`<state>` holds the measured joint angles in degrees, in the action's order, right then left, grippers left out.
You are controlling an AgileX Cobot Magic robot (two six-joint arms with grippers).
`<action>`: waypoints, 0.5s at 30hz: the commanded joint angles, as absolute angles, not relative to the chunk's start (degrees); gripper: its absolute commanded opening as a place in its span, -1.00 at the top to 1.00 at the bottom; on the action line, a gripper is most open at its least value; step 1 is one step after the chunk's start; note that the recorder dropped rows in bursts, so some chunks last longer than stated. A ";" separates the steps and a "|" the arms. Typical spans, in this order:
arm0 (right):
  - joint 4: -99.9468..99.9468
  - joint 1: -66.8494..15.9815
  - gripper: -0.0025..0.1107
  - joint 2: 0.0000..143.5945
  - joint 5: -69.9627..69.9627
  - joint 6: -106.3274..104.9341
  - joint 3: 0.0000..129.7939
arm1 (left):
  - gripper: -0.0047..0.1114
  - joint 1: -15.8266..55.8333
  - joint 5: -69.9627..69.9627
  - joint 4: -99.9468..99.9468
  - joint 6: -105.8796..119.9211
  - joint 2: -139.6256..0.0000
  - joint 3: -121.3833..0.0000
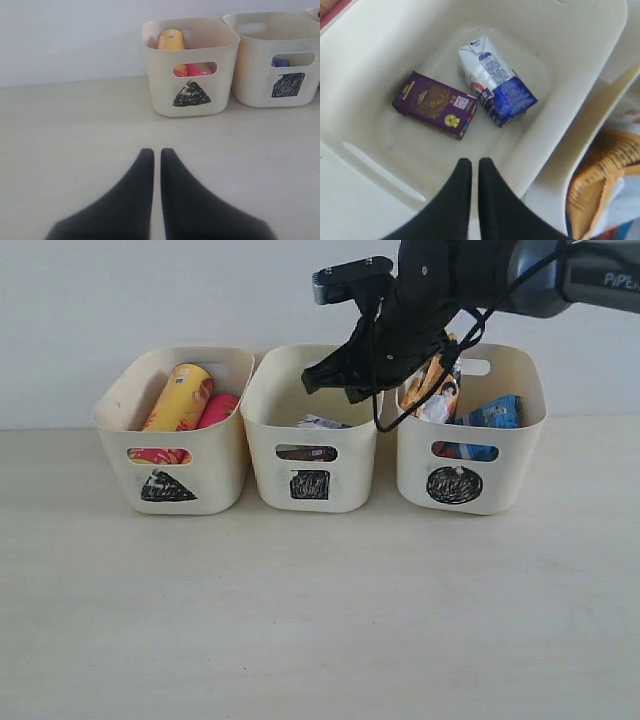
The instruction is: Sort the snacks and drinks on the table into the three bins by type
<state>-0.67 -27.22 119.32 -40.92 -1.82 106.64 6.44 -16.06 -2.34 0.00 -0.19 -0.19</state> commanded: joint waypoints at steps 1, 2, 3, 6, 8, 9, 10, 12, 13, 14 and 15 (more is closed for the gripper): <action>-1.89 -25.62 0.96 114.22 -41.73 -1.80 101.27 | 0.85 6.30 -15.97 -1.94 -0.50 0.00 0.00; -2.20 -25.27 0.96 112.84 -41.04 -1.57 99.29 | 0.85 6.30 -15.97 -1.94 -0.50 0.00 0.00; -2.33 -24.51 0.96 111.25 -40.45 -1.45 97.36 | 0.85 6.30 -15.97 -1.94 -0.50 0.00 0.00; -2.33 -22.22 0.96 106.92 -39.61 -1.45 92.23 | 0.85 6.30 -15.97 -1.94 -0.50 0.00 0.00; -2.33 -20.37 0.96 104.03 -39.52 -1.45 89.29 | 0.85 6.30 -15.85 -1.94 -0.50 0.00 0.00; -2.33 -19.48 0.96 102.41 -39.52 -1.45 87.79 | 0.85 6.30 -15.85 -1.94 -0.50 0.00 0.00; -2.45 -18.58 0.96 100.74 -39.37 -1.45 86.33 | 0.85 6.30 -15.96 -1.94 -0.50 0.00 0.00; -2.56 -17.01 0.96 97.43 -39.08 -1.45 83.36 | 0.85 6.30 -15.96 -1.94 -0.50 0.00 0.00; -2.70 -16.12 0.96 95.81 -38.99 -1.45 81.98 | 0.85 6.30 -15.96 -1.94 -0.50 0.00 0.00; -2.87 -15.41 0.96 94.59 -38.99 -1.34 80.87 | 0.85 6.30 -15.96 -1.94 -0.50 0.00 0.00; -2.99 -14.53 0.96 93.07 -38.99 -1.34 79.39 | 0.85 6.30 -15.96 -1.94 -0.50 0.00 0.00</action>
